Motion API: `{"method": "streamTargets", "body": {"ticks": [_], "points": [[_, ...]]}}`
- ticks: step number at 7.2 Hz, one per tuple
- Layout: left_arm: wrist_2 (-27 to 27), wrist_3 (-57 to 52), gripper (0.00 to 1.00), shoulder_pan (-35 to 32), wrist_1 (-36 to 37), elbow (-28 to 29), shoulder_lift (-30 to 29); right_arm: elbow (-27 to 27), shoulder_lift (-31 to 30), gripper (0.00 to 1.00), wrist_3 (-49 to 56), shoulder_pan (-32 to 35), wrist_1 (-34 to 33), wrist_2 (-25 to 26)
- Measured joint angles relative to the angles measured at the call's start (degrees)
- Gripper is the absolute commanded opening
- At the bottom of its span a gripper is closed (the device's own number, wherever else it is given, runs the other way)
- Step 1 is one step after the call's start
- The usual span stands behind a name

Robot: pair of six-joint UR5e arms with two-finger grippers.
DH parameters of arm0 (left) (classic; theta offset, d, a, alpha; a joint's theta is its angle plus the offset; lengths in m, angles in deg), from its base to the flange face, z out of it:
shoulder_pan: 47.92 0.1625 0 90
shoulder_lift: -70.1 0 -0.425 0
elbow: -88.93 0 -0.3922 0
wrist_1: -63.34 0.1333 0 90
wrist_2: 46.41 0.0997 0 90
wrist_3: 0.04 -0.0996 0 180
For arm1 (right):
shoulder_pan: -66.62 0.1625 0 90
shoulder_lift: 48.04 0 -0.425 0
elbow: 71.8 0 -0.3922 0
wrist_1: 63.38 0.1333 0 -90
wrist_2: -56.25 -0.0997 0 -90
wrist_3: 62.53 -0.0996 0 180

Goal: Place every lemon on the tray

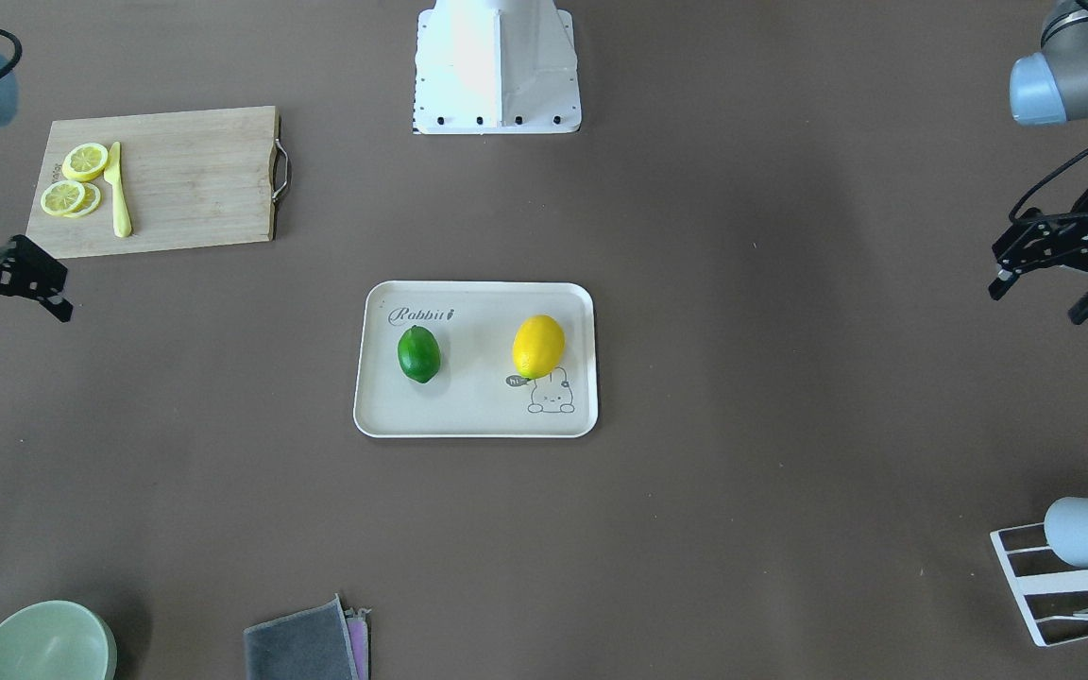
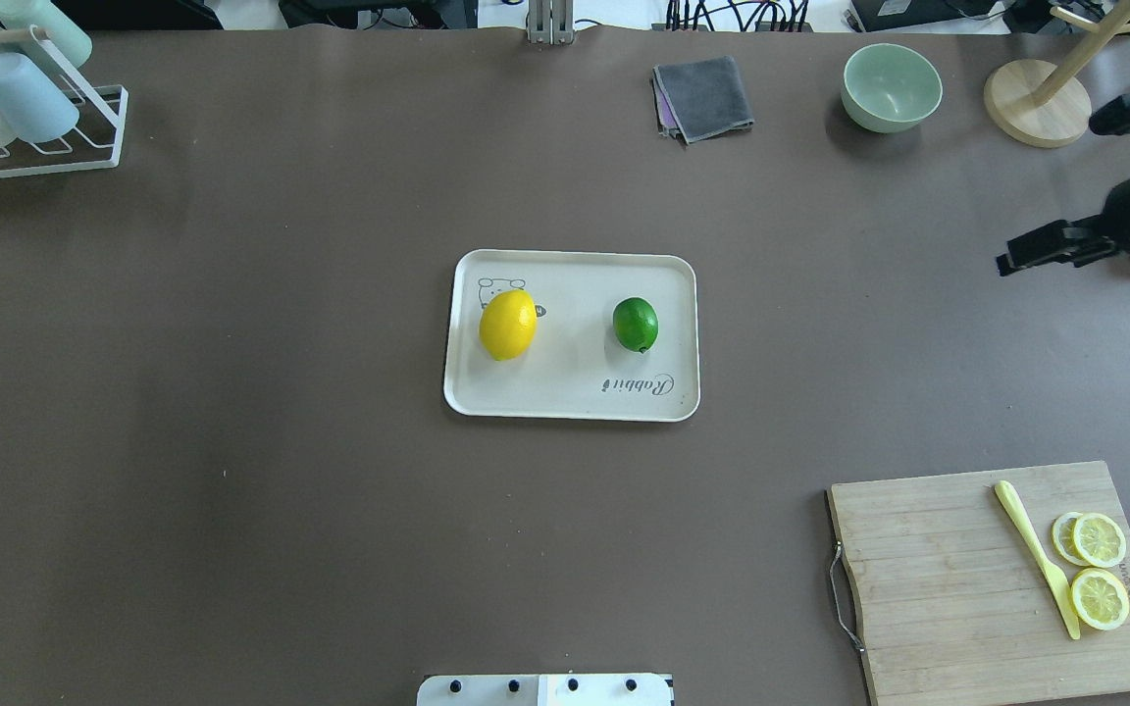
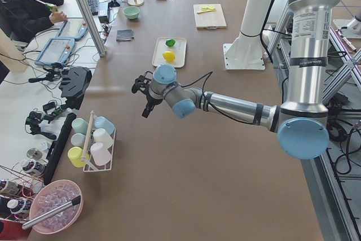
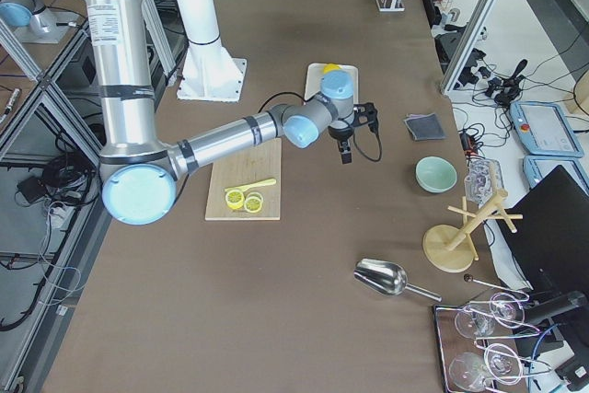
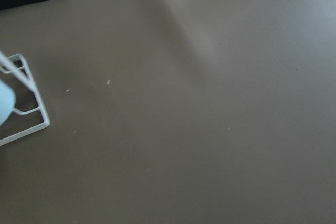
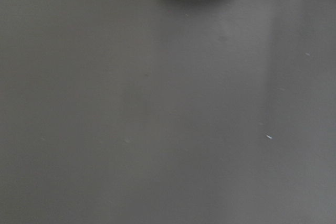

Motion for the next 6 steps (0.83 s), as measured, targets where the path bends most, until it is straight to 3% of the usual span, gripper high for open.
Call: {"method": "streamTargets", "body": {"ticks": [2, 4, 6], "points": [[-2.26, -10.93, 0.98, -8.48, 3.73, 0.74, 4.89, 0.07, -8.92, 1.0, 15.11, 9.81, -2.56, -2.75], [-4.36, -19.88, 0.98, -15.25, 14.68, 0.98, 3.98, -0.11, -11.87, 1.0, 26.68, 21.13, -13.32, -5.12], [-4.94, -23.17, 0.98, -17.93, 24.03, 1.14, 1.35, 0.12, -12.34, 1.0, 43.3, 30.69, -26.22, -5.47]]}}
